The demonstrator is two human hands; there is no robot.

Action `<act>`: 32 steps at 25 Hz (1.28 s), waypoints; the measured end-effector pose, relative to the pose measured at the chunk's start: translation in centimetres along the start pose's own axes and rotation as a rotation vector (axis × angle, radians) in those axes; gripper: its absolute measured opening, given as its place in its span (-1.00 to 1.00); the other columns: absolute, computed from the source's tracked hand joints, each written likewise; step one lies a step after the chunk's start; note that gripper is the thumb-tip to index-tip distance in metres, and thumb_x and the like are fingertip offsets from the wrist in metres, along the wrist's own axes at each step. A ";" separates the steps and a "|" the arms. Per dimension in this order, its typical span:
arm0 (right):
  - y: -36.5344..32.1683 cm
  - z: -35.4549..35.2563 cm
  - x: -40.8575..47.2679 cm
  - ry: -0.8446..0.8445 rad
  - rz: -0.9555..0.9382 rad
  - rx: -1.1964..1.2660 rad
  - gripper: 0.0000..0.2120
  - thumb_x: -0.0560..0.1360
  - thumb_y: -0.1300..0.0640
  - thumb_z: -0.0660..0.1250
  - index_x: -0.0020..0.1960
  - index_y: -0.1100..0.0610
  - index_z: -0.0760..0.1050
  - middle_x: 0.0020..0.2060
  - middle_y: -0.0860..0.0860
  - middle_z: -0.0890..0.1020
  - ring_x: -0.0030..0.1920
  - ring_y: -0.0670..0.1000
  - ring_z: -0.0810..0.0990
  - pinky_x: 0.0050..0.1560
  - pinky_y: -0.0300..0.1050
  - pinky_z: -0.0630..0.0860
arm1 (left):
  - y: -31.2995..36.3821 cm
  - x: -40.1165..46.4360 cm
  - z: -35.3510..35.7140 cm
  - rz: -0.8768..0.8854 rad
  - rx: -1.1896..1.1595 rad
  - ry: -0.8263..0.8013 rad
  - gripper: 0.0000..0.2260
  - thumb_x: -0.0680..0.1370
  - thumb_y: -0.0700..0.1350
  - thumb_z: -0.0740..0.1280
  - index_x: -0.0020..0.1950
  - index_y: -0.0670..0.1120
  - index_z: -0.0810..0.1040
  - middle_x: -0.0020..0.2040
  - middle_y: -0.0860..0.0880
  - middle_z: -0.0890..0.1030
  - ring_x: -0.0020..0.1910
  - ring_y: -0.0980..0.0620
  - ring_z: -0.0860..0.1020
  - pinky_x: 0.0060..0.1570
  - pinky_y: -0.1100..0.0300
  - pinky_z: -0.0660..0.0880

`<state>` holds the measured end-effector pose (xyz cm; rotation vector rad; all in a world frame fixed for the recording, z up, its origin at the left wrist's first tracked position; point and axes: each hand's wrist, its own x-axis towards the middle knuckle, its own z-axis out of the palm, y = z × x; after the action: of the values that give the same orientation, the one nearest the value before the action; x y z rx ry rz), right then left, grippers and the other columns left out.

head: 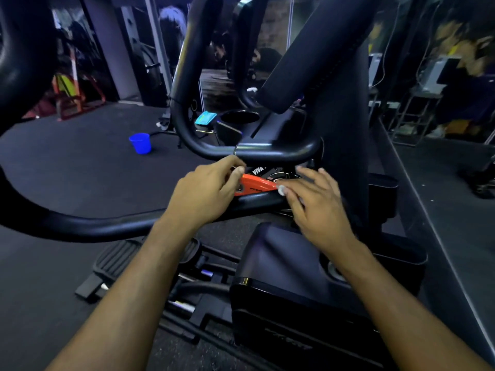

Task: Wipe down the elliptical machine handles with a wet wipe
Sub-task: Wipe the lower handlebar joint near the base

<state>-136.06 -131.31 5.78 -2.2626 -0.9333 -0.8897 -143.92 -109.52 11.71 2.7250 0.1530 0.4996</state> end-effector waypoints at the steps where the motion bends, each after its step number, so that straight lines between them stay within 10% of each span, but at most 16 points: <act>1: -1.1 0.6 0.2 -0.006 0.015 0.011 -0.69 0.65 0.02 0.16 0.23 0.03 0.63 0.13 -0.08 0.70 0.34 0.05 0.52 0.45 0.11 0.23 | 0.2 0.7 0.6 -0.019 0.044 -0.063 -0.67 0.63 0.28 -0.01 0.20 0.21 0.44 0.13 0.05 0.68 0.16 -0.21 0.60 0.11 -0.11 0.52; 16: 3.6 -1.9 0.3 -0.199 -0.329 0.063 -0.69 0.65 0.08 0.20 0.32 0.05 0.58 0.29 -0.07 0.62 0.34 0.01 0.54 0.39 0.00 0.37 | -0.7 1.8 2.4 -0.178 0.084 -0.197 -0.50 0.64 0.30 -0.08 0.19 0.13 0.57 0.23 -0.10 0.65 0.22 -0.26 0.57 0.24 -0.17 0.50; 20: 3.0 -4.1 4.0 -0.550 -0.013 -0.028 -0.70 0.66 -0.02 0.03 0.03 0.04 0.51 0.01 0.05 0.65 0.05 0.21 0.61 -0.06 0.03 0.47 | -0.6 1.9 2.6 -0.188 0.079 -0.123 -0.59 0.69 0.22 -0.02 0.12 0.12 0.59 0.13 -0.08 0.67 0.16 -0.25 0.58 0.18 -0.14 0.52; 23: -0.7 -2.5 6.8 -0.816 -0.241 -0.267 -0.83 0.68 0.04 -0.01 0.03 0.07 0.31 0.03 0.16 0.58 0.06 0.25 0.58 -0.14 0.01 0.36 | -0.6 1.9 2.6 -0.222 0.071 -0.078 -0.62 0.70 0.19 0.02 0.11 0.12 0.61 0.11 -0.09 0.68 0.16 -0.25 0.57 0.16 -0.11 0.51; 28: -4.7 0.7 9.5 -1.089 -0.116 0.111 -0.54 0.65 -0.07 -0.11 -0.11 0.16 0.46 -0.27 0.12 0.72 -0.32 0.14 0.71 -0.26 -0.05 0.54 | -0.5 2.0 2.2 -0.214 0.016 -0.009 -0.66 0.74 0.08 0.07 0.03 0.05 0.61 0.07 -0.05 0.69 0.10 -0.21 0.57 0.11 -0.09 0.48; 32: -3.2 0.8 7.7 -0.798 -0.356 0.014 -0.58 0.67 -0.12 -0.08 -0.09 0.05 0.44 -0.14 0.13 0.69 -0.13 0.22 0.67 -0.08 0.08 0.53 | -0.6 1.6 2.2 -0.230 0.016 0.060 -0.63 0.71 0.19 0.00 0.08 0.15 0.59 -0.02 0.04 0.67 0.07 -0.17 0.59 0.10 -0.09 0.50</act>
<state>-133.94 -125.69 11.64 -2.5029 -1.7065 -0.0558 -141.63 -109.42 10.07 2.6639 0.4810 0.5141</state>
